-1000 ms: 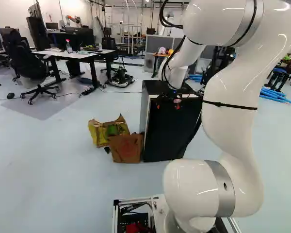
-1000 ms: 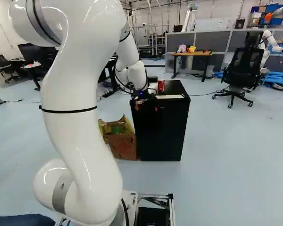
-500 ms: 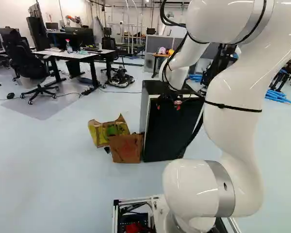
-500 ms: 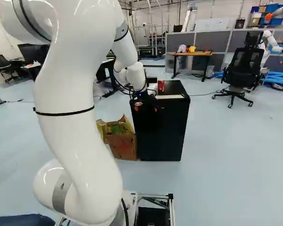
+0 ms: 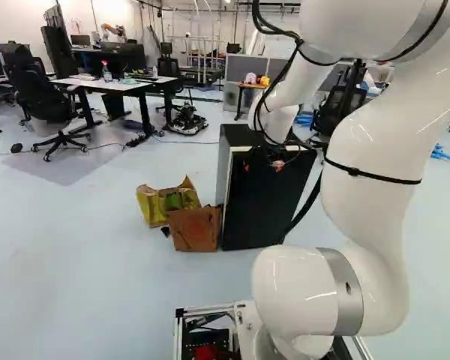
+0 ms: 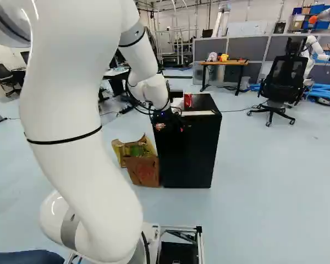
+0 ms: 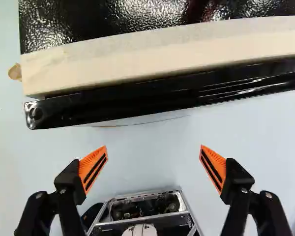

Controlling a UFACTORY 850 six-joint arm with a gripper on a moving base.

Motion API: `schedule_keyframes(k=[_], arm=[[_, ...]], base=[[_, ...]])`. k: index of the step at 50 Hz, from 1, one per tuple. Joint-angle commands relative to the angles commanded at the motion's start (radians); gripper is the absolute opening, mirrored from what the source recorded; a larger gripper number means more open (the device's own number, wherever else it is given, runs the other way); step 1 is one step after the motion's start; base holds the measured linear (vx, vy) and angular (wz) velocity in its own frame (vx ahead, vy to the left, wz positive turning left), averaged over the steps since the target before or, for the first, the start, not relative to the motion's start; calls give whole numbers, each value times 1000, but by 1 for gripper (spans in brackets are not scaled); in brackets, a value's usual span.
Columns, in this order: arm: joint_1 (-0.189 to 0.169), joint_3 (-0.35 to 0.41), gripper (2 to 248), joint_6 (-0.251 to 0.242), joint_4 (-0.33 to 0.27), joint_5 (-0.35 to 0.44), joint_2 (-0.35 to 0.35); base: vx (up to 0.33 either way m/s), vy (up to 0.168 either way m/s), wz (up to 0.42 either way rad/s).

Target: Grab a drink from the fridge

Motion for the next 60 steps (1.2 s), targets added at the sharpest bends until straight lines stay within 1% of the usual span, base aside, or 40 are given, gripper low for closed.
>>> schedule_keyframes(k=[27,41,45,60], arm=[[-19,138,247,0,0,268,121],[-36,208,247,0,0,415,187],[-41,220,247,0,0,455,198],[-41,220,247,0,0,606,198]], base=[[0,0,0],[0,0,0],[0,0,0],[0,0,0]])
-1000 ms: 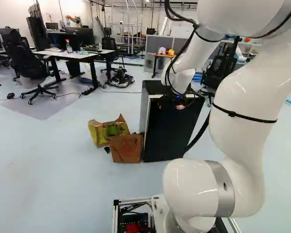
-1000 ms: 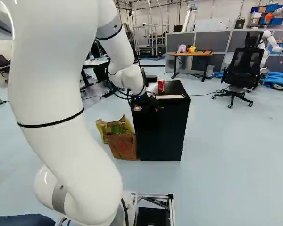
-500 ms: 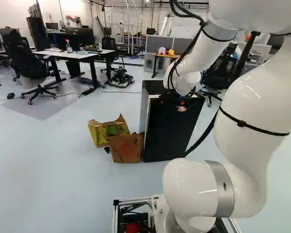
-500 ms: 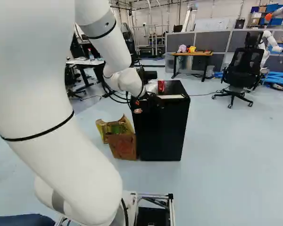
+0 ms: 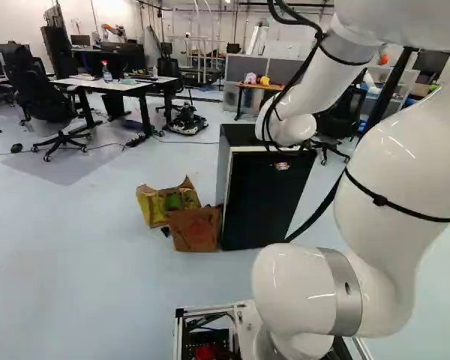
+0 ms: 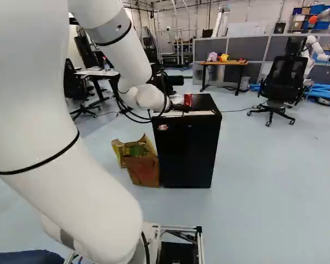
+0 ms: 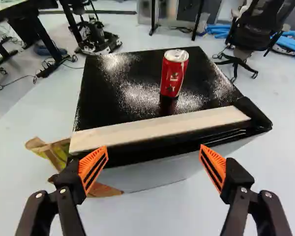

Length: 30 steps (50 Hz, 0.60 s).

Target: Grab a drink from the fridge

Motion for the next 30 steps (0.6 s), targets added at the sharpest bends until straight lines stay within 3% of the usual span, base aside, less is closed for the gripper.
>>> schedule_keyframes(k=[30], arm=[[0,0,247,0,0,219,-45]], base=[[0,0,0]])
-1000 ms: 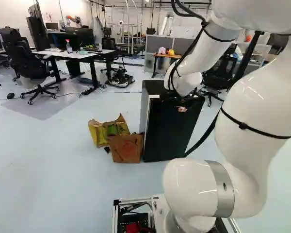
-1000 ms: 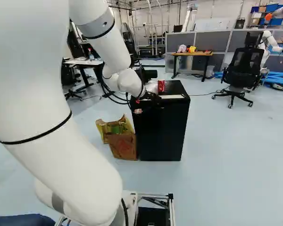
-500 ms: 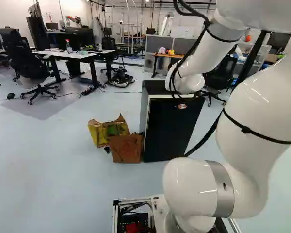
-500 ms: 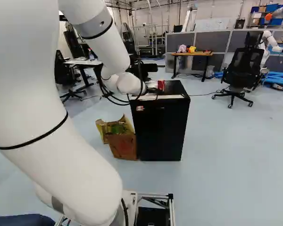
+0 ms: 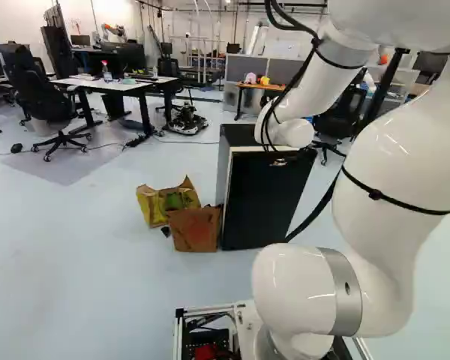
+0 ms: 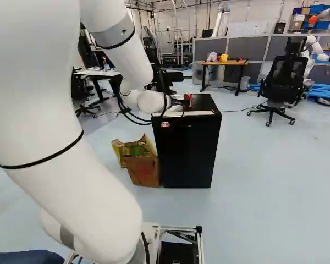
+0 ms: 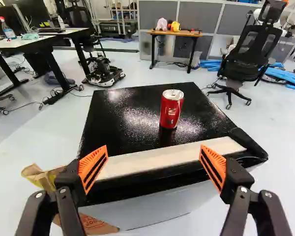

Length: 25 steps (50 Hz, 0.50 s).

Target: Grab a drink from the fridge

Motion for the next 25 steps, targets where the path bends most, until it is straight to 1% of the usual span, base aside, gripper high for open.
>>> schedule_keyframes(k=[25], arm=[[-4,-6,247,0,0,128,-62]], base=[[0,0,0]])
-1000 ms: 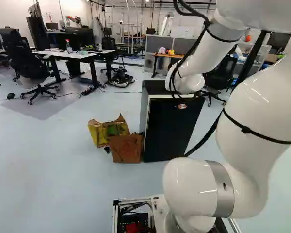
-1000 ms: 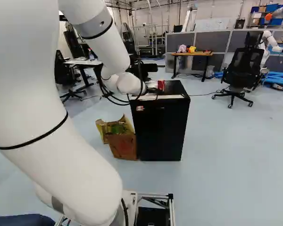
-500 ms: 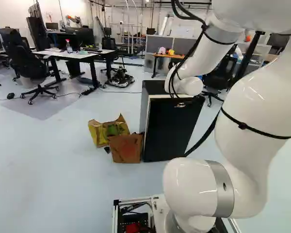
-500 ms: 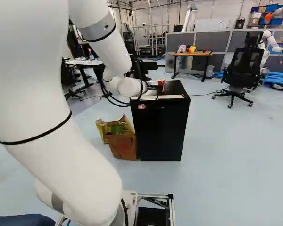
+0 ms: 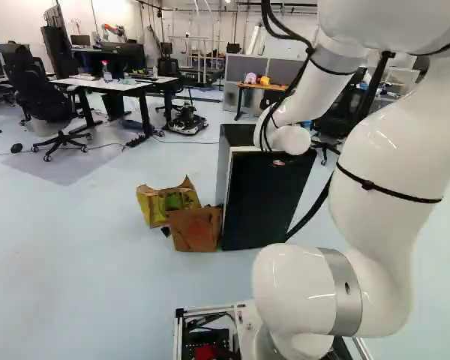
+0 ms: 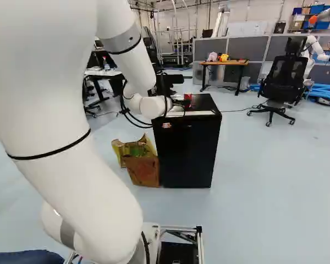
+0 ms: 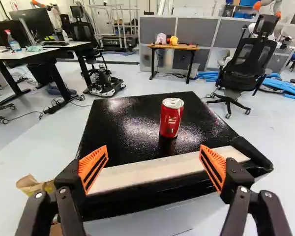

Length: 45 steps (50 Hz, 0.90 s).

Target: Grab a drink from the fridge

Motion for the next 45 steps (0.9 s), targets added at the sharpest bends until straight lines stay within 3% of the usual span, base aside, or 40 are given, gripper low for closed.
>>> schedule_keyframes(k=[45], arm=[[-29,-57,247,0,0,145,-119]], base=[[0,0,0]])
